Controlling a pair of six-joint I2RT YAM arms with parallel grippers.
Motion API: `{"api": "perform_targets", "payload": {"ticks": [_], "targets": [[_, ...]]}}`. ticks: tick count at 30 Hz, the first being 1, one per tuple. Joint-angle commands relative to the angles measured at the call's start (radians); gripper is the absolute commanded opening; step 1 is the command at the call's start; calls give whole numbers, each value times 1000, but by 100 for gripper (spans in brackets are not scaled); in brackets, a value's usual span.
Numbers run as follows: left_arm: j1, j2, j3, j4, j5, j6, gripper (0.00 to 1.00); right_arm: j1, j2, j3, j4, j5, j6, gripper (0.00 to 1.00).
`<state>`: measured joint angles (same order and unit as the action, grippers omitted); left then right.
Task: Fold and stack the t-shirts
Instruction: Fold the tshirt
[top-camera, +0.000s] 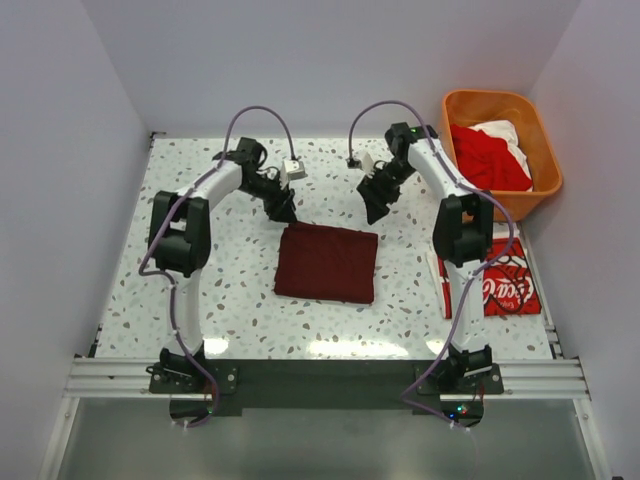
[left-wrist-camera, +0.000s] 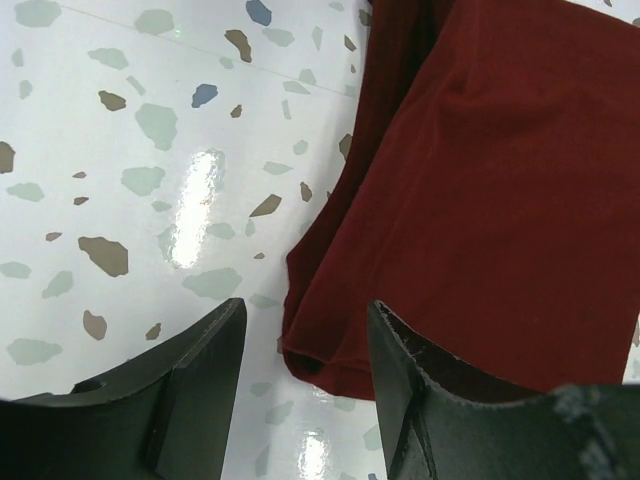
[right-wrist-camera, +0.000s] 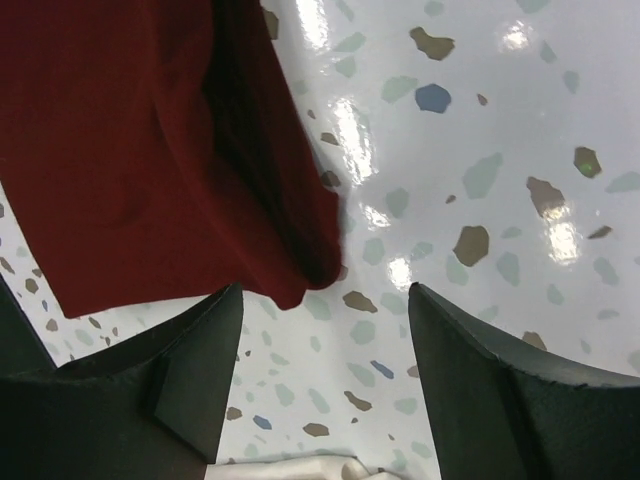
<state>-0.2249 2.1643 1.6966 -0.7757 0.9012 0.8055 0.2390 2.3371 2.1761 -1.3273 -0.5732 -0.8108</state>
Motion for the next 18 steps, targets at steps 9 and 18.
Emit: {"api": "perform_targets", "payload": {"ticks": [9, 18], "targets": [[4, 62, 32, -137, 68, 61, 51, 34, 34, -42, -105, -34, -125, 67], [4, 46, -2, -89, 68, 52, 39, 42, 21, -130, -75, 27, -179, 59]]}}
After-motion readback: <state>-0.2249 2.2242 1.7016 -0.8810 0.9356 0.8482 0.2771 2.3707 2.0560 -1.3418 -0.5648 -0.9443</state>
